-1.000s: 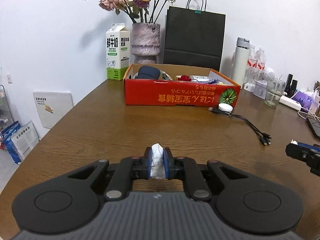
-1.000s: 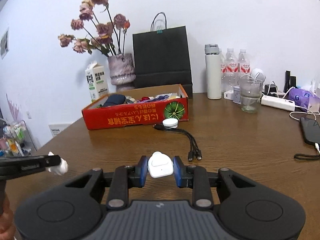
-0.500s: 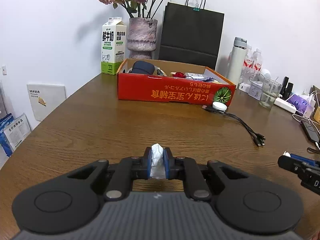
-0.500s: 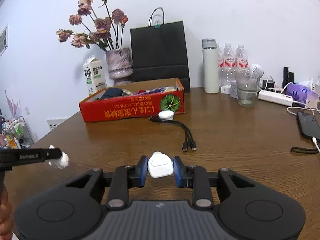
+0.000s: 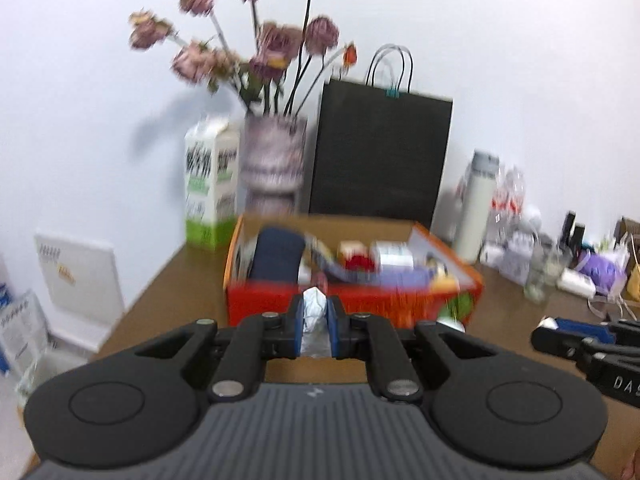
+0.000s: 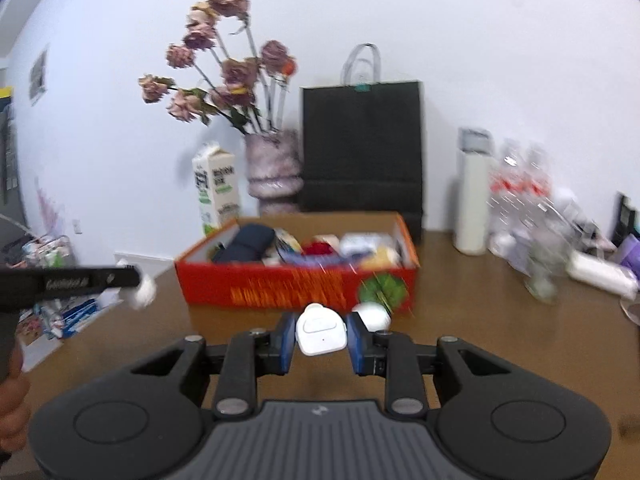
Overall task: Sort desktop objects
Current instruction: 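Lift both white tissues and carry them over the red box, then open both tools to drop the tissues into the box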
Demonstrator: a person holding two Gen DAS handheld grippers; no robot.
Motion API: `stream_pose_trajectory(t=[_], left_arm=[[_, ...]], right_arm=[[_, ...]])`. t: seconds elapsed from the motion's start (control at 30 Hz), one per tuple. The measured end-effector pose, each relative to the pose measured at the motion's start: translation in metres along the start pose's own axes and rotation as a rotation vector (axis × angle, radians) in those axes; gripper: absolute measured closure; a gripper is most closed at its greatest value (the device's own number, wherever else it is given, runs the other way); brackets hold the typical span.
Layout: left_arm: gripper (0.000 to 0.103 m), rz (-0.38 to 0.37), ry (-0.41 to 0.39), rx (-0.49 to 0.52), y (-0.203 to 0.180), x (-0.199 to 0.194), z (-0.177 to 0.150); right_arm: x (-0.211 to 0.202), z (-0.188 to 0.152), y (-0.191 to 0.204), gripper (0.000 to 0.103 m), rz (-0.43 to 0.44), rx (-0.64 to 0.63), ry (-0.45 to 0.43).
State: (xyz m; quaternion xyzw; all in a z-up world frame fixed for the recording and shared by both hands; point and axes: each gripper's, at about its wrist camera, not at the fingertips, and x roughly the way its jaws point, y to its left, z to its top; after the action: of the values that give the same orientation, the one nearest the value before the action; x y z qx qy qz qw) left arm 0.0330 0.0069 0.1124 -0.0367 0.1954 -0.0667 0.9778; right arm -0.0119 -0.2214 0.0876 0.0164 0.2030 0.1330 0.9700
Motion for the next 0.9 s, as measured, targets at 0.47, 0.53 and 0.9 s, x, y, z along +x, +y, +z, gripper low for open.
stream_pose_trajectory(t=[0.47,0.53,0.9], left_arm=[[0.088,-0.037,0.305,-0.025,0.026,0.208,0.048],[0.073,-0.047,0.358,-0.038,0.03,0.222,0.046],[0.017,-0.037,0.242,-0.041,0.048,0.182,0.06]], right_arm=[[0.225,0.093,0.011,0.077,0.13,-0.001,0.287],[0.249,0.09,0.012,0.077,0.129,0.016,0.347],[0.243,0.092,-0.002,0.067,0.124,0.083,0.358]])
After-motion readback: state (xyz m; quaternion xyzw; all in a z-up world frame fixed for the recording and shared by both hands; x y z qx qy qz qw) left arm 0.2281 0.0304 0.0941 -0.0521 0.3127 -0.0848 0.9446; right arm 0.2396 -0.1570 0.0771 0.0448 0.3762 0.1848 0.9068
